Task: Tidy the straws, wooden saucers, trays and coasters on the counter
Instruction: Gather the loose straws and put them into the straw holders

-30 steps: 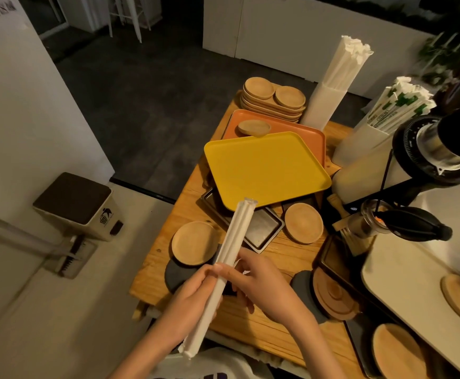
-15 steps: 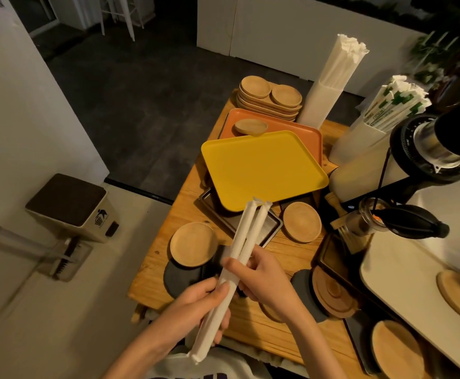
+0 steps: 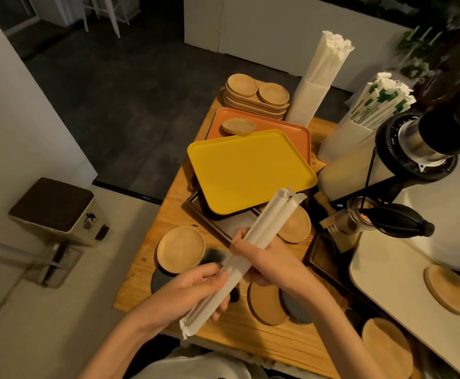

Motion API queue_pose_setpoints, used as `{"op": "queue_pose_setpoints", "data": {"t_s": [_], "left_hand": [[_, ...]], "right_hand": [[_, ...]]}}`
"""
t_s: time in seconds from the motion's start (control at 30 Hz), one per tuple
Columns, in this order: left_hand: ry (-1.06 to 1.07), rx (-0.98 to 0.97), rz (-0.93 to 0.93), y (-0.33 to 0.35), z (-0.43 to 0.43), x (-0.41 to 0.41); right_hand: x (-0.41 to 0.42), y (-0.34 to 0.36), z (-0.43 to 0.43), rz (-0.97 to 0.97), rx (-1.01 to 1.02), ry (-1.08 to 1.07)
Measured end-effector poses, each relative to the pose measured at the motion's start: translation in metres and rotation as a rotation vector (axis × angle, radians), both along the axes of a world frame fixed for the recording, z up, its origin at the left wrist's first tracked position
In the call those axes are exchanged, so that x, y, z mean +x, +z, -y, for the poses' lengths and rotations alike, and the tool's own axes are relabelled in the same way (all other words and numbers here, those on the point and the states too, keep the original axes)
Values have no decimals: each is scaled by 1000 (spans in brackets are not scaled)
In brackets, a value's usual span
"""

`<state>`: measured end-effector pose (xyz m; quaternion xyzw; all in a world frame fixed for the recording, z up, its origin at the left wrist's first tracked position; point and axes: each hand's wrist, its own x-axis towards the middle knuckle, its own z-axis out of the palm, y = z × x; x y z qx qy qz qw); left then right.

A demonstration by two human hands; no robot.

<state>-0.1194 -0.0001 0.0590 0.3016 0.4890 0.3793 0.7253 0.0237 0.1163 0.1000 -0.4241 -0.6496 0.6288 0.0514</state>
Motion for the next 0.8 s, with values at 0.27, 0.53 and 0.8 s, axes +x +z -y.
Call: {"op": "queue_pose_setpoints", "data": {"t_s": [0.27, 0.53, 0.8], "left_hand": [[325, 104, -197, 11, -47, -12], [438, 159, -169, 23, -100, -15], [507, 176, -195, 29, -172, 1]], "right_hand": [[38, 54, -57, -154, 219, -205], [72, 114, -118, -177, 610, -395], [97, 163, -179, -242, 981, -403]]}}
